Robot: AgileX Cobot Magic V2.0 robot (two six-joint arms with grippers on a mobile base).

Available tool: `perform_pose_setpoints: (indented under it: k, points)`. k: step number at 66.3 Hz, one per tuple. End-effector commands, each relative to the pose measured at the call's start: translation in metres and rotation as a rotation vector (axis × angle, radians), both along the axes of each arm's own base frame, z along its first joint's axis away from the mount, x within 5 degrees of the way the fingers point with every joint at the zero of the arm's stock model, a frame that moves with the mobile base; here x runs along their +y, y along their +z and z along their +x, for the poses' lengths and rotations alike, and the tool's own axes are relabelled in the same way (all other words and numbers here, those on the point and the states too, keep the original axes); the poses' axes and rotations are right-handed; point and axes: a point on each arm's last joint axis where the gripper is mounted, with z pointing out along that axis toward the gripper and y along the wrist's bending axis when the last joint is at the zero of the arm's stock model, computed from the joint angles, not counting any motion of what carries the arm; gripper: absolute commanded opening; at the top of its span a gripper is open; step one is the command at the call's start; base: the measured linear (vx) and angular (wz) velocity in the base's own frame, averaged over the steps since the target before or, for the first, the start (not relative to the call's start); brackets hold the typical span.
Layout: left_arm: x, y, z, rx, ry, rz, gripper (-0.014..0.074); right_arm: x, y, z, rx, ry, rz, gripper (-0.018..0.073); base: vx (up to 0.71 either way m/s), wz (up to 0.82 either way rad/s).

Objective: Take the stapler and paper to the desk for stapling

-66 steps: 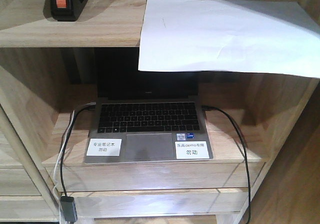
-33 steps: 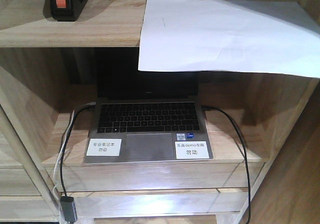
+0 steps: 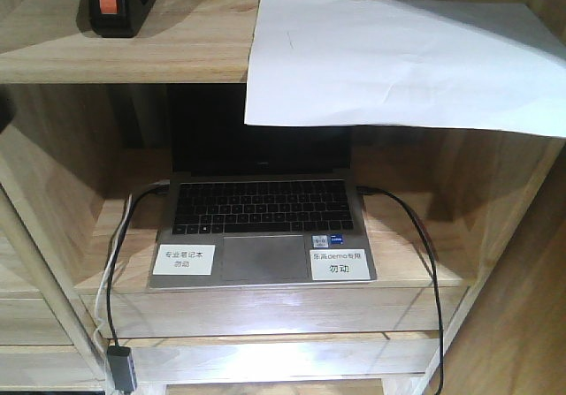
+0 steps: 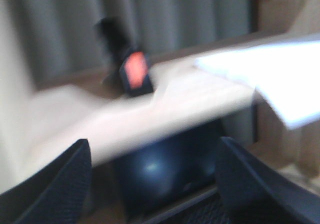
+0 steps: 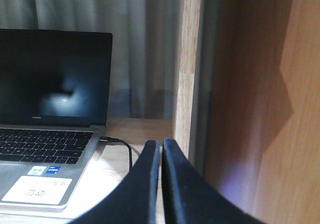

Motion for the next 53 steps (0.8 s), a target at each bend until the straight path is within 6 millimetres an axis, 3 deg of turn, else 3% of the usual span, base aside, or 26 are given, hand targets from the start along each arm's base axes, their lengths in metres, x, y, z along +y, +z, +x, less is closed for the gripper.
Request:
perform_pose_setpoints:
  k: [1,24,37,53]
  points:
    - [-0.010,0.034,0.019,-0.062,-0.011,-0.041,0.0503,0.000,0.006,-0.001,-0.086,0.001,-0.002,-0.0009,0.00,0.00]
    - [-0.046,0.102,0.100,0.079,-0.014,-0.091,0.0503,0.000,0.006,-0.001,-0.086,0.001,-0.002,-0.0009,0.00,0.00]
    - [-0.064,0.123,0.141,0.159,-0.010,-0.136,0.0503,0.000,0.006,-0.001,-0.086,0.001,-0.002,-0.0009,0.00,0.00]
    - [-0.072,0.137,0.171,0.223,0.050,-0.105,0.0503,0.000,0.006,-0.001,-0.086,0.001,-0.002,-0.0009,0.00,0.00]
